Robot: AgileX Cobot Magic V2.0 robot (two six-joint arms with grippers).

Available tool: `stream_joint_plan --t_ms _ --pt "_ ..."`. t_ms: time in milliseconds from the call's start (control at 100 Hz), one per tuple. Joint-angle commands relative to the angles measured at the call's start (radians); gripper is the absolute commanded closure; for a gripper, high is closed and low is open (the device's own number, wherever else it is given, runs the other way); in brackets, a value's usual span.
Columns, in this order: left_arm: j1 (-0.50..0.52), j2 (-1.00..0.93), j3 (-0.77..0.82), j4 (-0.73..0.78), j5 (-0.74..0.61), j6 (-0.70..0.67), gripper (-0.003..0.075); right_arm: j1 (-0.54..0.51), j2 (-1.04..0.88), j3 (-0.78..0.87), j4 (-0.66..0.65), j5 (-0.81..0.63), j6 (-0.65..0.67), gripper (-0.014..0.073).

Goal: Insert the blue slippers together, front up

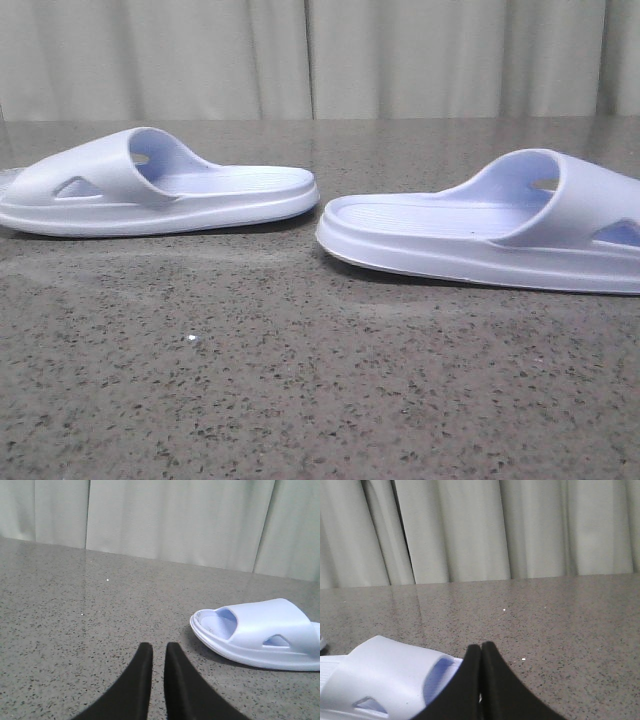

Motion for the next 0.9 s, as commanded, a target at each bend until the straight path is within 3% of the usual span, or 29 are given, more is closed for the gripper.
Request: stream_joint_plan --t_ms 0,670,770,890 --pt "-0.007 -0.029 0.009 -0.007 -0.079 -0.009 0.0704 -0.003 -0.021 0.021 -0.013 -0.074 0.002 0.0701" --pt "-0.007 -0.029 0.009 -0.009 -0.084 -0.009 0.0705 -0.003 -0.021 0.021 -0.013 -0.122 0.002 0.0701" --pt "-0.007 -0.029 0.007 -0.087 -0.115 -0.009 0.0705 -0.003 -0.021 0.017 -0.011 -0.113 0.002 0.0701" --pt "-0.007 -0.029 -0.032 -0.243 -0.099 -0.009 0.0705 -0.003 -0.021 -0.042 0.0 0.008 0.008 0.07"
